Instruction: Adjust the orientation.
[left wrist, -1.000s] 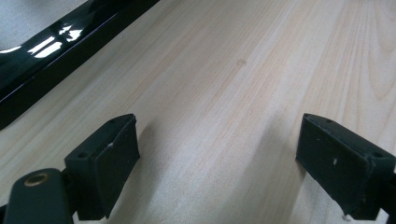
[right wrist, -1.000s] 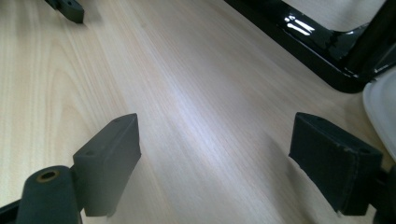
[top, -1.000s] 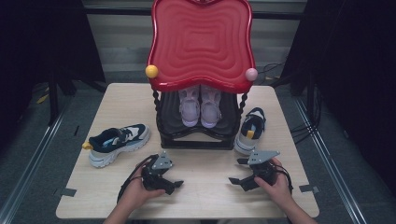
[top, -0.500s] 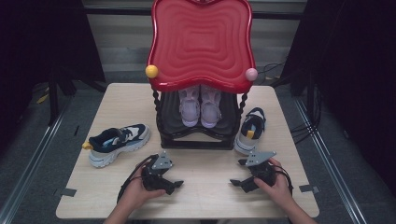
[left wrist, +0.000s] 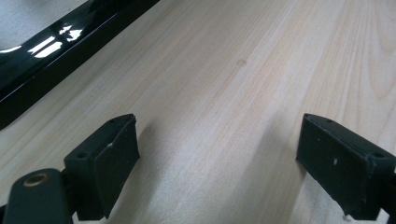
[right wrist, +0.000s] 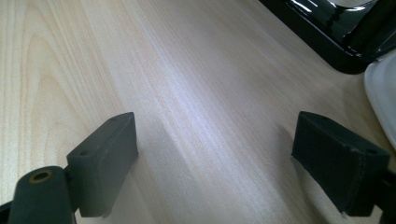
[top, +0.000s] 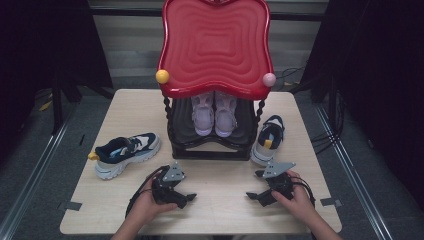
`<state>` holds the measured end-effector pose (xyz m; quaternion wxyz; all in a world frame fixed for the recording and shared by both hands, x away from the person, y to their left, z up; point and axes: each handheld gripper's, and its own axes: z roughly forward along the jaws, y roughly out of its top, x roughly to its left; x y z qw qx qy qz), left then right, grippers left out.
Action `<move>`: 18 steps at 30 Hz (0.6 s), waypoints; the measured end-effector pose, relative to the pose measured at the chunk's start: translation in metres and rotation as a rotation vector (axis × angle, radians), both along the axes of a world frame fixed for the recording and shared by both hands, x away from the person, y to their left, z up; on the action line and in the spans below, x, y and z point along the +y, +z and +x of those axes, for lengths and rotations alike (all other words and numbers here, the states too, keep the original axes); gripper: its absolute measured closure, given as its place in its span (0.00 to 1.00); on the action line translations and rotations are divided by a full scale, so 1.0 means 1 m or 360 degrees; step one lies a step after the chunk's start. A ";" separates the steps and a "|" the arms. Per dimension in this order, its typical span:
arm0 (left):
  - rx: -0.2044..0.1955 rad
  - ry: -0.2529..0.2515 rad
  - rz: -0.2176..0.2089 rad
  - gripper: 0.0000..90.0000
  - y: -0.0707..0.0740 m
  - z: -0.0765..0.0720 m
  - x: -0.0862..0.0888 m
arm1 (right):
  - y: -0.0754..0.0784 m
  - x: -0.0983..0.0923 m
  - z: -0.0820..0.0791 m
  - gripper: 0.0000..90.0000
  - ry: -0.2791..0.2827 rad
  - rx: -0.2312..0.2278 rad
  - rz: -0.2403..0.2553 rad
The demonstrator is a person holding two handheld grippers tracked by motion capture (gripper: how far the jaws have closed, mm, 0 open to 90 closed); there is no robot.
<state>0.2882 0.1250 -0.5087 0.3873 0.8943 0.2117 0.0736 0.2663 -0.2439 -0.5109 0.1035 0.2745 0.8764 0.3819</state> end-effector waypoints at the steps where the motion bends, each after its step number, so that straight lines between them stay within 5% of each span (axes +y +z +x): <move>1: 0.0000 0.0001 -0.0001 0.13 0.000 0.000 0.000 | 0.000 0.000 0.000 0.15 0.0000 0.0001 0.0000; 10: 0.0005 0.0030 -0.0001 0.16 0.001 0.000 0.001 | 0.000 0.000 0.000 0.14 0.0003 0.0005 0.0000; 18: 0.0084 0.0114 0.0065 0.18 0.007 0.005 0.008 | 0.000 0.000 0.000 0.14 0.0006 0.0006 -0.0001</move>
